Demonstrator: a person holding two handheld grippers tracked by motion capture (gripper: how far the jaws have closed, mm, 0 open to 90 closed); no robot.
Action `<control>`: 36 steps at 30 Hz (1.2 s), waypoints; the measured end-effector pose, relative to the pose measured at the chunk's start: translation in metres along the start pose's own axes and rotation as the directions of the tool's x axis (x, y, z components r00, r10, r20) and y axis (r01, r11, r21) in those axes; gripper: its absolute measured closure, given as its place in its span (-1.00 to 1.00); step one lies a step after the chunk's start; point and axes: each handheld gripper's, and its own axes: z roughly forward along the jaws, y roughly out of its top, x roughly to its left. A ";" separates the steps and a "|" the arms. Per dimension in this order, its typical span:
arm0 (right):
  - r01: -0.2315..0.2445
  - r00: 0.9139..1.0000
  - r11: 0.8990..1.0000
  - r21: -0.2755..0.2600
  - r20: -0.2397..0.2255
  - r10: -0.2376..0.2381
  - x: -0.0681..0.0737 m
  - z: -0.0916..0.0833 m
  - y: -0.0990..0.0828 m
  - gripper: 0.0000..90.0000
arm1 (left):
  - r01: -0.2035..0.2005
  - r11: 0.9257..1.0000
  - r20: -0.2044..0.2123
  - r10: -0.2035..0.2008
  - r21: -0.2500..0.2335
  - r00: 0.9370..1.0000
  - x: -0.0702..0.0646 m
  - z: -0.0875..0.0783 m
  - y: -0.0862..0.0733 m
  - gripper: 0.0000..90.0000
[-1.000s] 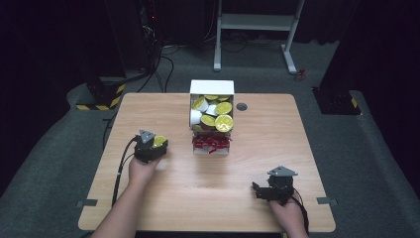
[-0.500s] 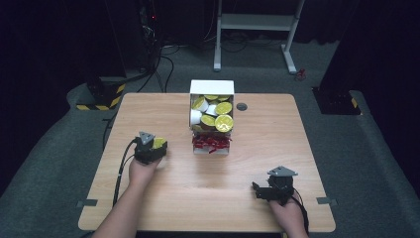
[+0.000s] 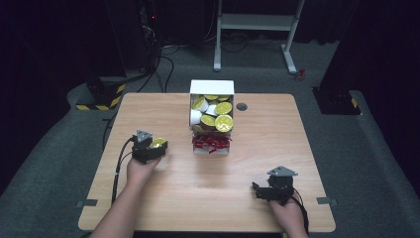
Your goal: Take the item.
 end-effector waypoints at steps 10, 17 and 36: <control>0.000 1.000 1.000 0.000 0.000 0.000 0.000 0.000 0.000 -0.83 | 0.021 1.000 0.033 -0.021 -0.002 0.999 0.011 -0.025 0.002 -0.37; 0.000 1.000 1.000 0.000 0.000 0.000 0.000 0.000 0.000 -0.83 | -0.007 1.000 0.064 0.008 -0.011 0.998 0.022 -0.045 -0.002 -0.43; 0.000 1.000 1.000 0.000 0.000 0.000 0.000 0.000 0.000 -0.83 | -0.087 0.992 0.106 0.077 0.089 0.991 0.039 -0.091 -0.046 -0.71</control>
